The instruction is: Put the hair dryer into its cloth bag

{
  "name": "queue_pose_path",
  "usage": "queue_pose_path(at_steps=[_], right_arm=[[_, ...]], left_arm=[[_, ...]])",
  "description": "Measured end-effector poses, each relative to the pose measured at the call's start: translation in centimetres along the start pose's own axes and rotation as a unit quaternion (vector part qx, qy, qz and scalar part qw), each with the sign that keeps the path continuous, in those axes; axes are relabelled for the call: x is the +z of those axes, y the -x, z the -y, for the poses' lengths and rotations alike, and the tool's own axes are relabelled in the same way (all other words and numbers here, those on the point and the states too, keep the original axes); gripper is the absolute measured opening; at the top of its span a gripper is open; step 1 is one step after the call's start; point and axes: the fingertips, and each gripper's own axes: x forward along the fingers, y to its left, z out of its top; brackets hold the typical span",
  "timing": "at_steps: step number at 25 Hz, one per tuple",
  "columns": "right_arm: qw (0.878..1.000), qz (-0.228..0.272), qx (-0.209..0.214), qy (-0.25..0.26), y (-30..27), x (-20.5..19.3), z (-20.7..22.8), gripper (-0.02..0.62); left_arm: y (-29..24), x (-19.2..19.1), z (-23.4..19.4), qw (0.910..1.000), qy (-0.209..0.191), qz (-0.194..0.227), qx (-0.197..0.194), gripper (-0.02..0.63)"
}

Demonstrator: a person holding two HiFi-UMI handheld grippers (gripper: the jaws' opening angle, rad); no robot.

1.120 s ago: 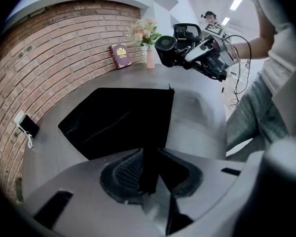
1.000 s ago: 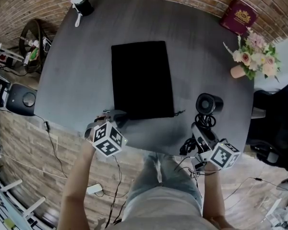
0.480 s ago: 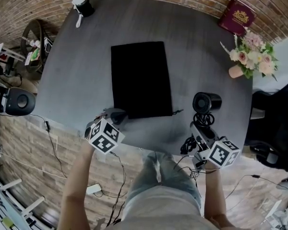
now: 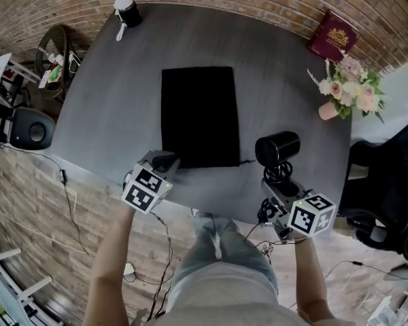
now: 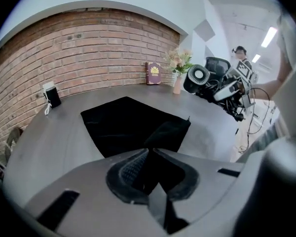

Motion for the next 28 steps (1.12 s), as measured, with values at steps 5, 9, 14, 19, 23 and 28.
queue_pose_path(at_steps=[5, 9, 14, 19, 23, 28], right_arm=[[0.996, -0.050, 0.036, 0.060, -0.4, -0.7, -2.0, 0.156], [0.990, -0.087, 0.072, 0.088, -1.1, -1.9, -3.9, 0.156], [0.973, -0.137, 0.115, 0.146, -2.5, -3.5, -5.8, 0.156], [0.953, -0.173, 0.158, 0.191, -3.2, -4.9, -7.7, 0.156], [0.931, -0.205, 0.188, 0.235, -3.7, -6.1, -9.0, 0.158], [0.904, -0.243, 0.222, 0.273, -4.3, -8.0, -10.4, 0.158]], left_arm=[[1.0, 1.6, -0.1, 0.9978, 0.054, 0.037, 0.016, 0.020], [1.7, 2.3, -0.2, 0.9935, 0.089, 0.062, 0.035, 0.020], [2.2, 3.2, -0.1, 0.9896, 0.110, 0.081, 0.048, 0.020], [2.1, 3.3, 0.3, 0.9904, 0.106, 0.075, 0.046, 0.020], [2.2, 3.9, 0.2, 0.9915, 0.097, 0.075, 0.045, 0.020], [2.6, 4.4, 0.3, 0.9907, 0.096, 0.084, 0.046, 0.020]])
